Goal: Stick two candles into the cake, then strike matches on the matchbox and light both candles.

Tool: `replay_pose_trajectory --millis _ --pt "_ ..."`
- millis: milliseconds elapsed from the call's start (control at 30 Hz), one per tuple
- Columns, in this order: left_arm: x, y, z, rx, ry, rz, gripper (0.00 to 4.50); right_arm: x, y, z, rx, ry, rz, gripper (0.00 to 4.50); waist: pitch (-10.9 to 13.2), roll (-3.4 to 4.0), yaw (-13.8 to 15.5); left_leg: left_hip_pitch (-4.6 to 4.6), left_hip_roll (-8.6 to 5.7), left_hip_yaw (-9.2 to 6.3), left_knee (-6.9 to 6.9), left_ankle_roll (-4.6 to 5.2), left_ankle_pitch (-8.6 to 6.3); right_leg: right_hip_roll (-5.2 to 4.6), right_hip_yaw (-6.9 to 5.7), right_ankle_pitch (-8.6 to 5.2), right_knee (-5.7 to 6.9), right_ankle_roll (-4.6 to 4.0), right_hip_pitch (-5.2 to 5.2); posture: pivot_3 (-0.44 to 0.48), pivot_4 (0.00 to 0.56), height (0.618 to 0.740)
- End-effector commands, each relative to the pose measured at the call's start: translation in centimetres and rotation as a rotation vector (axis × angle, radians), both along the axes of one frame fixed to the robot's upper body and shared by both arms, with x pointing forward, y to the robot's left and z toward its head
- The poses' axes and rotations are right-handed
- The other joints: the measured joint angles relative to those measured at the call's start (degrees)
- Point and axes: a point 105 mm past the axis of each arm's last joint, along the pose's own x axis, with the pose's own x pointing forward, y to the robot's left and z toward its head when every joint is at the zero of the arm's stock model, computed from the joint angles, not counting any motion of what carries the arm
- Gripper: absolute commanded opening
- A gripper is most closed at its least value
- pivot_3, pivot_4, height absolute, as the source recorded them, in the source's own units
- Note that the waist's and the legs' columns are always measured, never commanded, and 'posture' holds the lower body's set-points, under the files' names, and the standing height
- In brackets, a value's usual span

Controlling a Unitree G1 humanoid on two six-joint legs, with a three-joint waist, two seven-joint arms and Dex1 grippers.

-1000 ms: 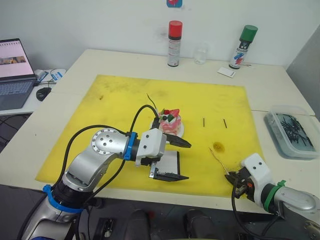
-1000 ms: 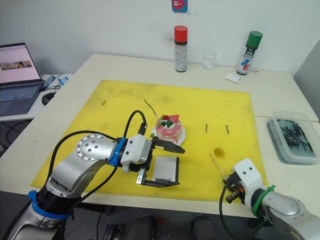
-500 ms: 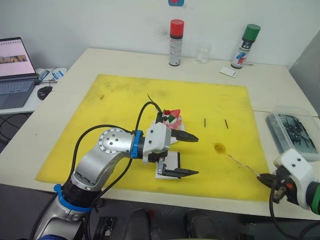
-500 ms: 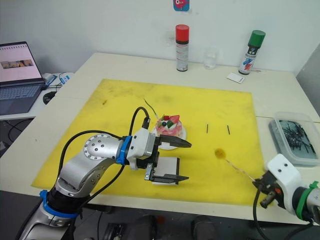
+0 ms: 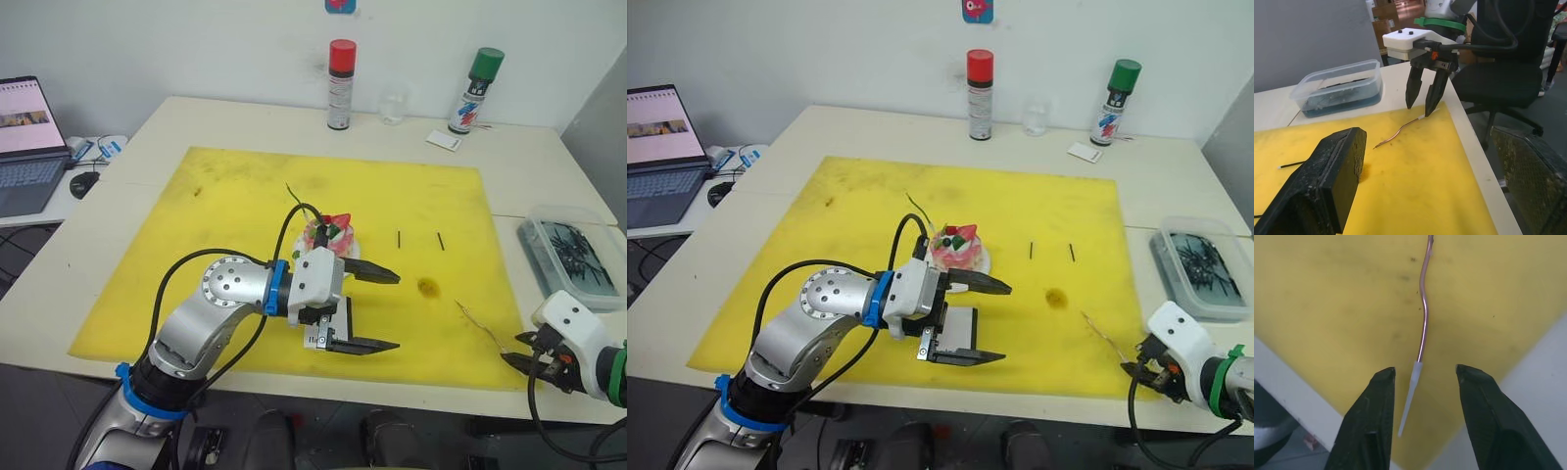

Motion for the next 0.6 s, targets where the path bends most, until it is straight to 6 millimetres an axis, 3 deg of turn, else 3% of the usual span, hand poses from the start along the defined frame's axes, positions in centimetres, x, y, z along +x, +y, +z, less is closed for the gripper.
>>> replay_pose_trajectory --millis 33,367,600 --pt "-0.6 -0.8 1.2 -0.025 -0.087 -0.047 4.5 0.0 -0.5 0.3 -0.009 0.024 -0.023 1.95 0.0 0.0 0.08 0.0 0.0 -0.01 0.0 0.0 0.0 0.0 0.0 0.0 0.0 0.0 0.0 0.0 0.15 0.74" --pt "-1.2 -1.5 1.6 -0.025 -0.123 -0.084 4.5 0.9 0.1 -0.9 0.059 0.104 -0.124 1.95 0.01 -0.01 0.06 0.0 0.0 0.0 0.03 0.0 0.0 0.0 0.04 0.02 0.0 0.03 0.02 0.0 0.15 0.74" --pt "-1.1 -1.4 1.6 -0.024 -0.121 -0.081 4.5 0.2 0.3 -1.3 0.075 0.162 -0.164 1.95 0.01 -0.01 0.14 0.0 0.0 -0.02 -0.01 0.0 -0.01 0.0 -0.01 -0.01 -0.03 0.0 0.02 0.0 0.15 0.74"
